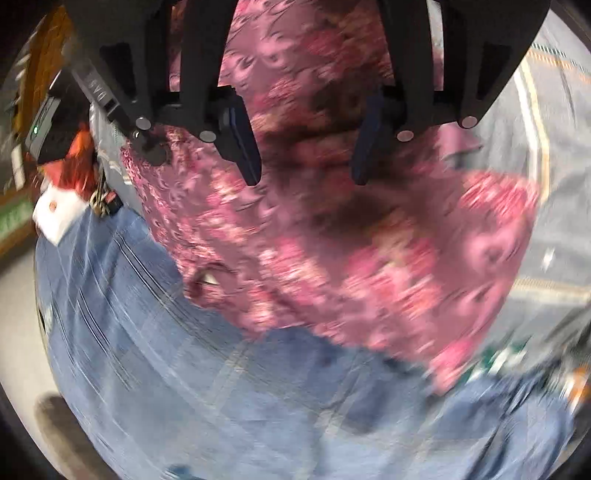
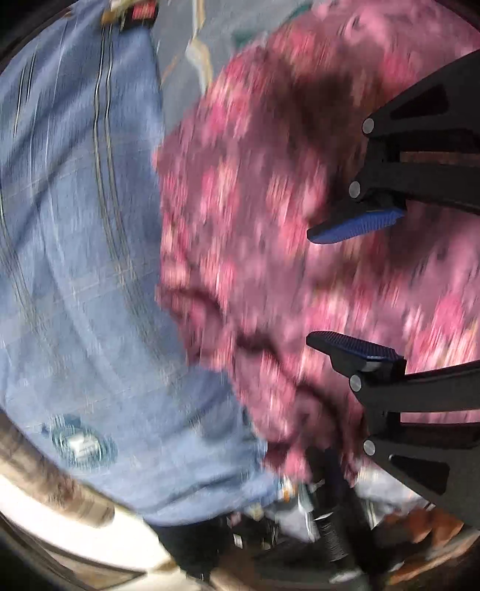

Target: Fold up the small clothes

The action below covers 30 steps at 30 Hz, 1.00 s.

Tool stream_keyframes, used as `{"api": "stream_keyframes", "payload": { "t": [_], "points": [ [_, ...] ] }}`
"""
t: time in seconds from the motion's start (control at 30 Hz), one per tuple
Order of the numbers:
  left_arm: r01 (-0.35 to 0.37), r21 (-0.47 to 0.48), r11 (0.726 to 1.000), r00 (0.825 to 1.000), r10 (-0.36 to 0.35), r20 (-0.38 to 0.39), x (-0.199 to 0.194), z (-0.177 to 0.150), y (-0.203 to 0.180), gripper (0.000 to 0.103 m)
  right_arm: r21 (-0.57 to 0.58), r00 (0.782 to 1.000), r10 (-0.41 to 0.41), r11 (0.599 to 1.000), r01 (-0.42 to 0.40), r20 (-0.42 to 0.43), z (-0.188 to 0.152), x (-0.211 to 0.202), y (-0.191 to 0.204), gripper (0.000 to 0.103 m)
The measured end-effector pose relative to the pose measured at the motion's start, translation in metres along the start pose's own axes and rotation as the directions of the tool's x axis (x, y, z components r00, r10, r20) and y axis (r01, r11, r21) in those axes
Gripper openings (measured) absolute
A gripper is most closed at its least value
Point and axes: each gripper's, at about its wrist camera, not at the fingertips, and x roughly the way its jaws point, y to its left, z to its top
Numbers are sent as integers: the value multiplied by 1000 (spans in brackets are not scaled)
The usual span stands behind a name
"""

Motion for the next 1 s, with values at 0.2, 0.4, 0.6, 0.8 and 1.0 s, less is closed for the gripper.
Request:
{"api": "stream_keyframes", "payload": {
  "t": [0.2,0.4,0.6,0.8,1.0],
  "points": [
    [50,-71,996,999,-52,-17,13,-7,29,49,32,993,91,996,-89,-70,17,54,46,60],
    [80,-83,993,997,-82,-17,13,-4,33,49,58,988,94,994,-87,-124,21,105,71,8],
    [117,-118,986,992,-120,-24,12,-5,39,49,101,987,160,982,-160,10,32,61,49,8],
    [107,-113,988,994,-110,-21,12,-7,36,49,165,994,48,984,-65,103,45,7,-19,8],
    [116,-122,986,993,-119,-19,13,-8,38,49,367,991,-7,929,-42,131,37,-19,-100,9]
  ]
}}
